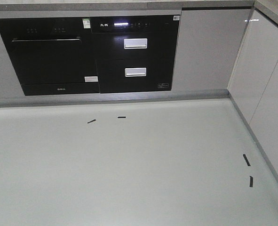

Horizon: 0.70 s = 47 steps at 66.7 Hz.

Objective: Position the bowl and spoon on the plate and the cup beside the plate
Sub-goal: 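Drive the base toward the counter with both grippers held closed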

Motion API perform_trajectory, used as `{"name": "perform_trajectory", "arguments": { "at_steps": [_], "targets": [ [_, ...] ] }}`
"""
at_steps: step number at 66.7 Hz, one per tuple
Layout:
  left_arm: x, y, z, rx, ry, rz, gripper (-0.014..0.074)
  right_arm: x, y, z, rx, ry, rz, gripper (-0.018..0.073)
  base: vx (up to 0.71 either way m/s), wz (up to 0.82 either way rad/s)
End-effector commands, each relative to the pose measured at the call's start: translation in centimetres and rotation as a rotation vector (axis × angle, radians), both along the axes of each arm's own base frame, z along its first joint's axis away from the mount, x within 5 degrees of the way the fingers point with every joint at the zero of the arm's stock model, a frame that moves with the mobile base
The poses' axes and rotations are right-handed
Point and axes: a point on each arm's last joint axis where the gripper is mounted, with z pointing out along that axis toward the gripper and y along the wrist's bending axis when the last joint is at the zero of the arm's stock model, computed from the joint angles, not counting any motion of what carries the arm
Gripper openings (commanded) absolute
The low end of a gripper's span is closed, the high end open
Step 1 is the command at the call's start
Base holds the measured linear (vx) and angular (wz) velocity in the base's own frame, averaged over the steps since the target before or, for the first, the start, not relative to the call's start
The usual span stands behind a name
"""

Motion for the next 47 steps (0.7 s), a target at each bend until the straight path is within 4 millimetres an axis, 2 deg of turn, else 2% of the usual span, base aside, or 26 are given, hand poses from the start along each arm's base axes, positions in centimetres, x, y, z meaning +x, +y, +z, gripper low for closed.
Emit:
{"name": "perform_trajectory", "arguments": {
  "at_steps": [1, 47],
  "targets": [
    [0.14, -0.04, -0.43, -0.009, -0.036, -0.005, -0.0006, -0.10, 0.07, 0.20, -0.009, -0.073, 0.008, -0.0005, 0.00, 0.00],
    [0.14, -0.04, -0.43, -0.009, -0.036, -0.005, -0.0006, -0.10, 0.07, 0.20, -0.009, -0.073, 0.008, -0.0005, 0.00, 0.00]
  ]
}}
